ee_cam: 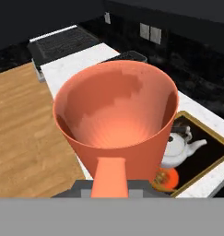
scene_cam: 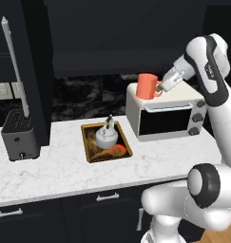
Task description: Pick the kettle from the counter and place it on the tray. Then pick the mug from the cabinet and place it on the tray. Then close the cabinet doors.
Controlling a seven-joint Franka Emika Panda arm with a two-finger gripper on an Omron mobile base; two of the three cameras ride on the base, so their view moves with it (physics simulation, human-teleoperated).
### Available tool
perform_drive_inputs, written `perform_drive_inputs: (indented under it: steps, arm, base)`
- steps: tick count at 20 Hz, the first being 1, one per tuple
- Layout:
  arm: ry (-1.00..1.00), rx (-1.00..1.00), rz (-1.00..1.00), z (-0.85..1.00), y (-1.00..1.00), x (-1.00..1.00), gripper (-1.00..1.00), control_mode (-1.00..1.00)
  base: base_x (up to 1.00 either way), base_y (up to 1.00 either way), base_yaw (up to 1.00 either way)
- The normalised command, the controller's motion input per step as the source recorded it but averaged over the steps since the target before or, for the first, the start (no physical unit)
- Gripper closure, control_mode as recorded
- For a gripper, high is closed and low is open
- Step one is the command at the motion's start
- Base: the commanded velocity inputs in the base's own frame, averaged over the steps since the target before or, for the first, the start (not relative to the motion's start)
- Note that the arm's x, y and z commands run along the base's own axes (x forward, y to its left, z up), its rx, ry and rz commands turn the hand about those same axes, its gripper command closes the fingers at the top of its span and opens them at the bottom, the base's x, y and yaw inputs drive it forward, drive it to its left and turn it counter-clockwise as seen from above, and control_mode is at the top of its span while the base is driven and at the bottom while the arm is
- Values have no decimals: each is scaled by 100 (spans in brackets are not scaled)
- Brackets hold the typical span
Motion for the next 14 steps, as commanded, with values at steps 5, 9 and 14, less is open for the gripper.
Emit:
perform_drive_inputs:
  steps: [5,9,14]
  arm:
    - [-15,-3,16,-100,20,-48,100,-100]
    - [-32,0,14,-100,6,-19,100,-100]
    - [-17,0,12,-100,0,27,100,-100]
  base:
    - [0,0,0]
    - [0,0,0]
    - [0,0,0]
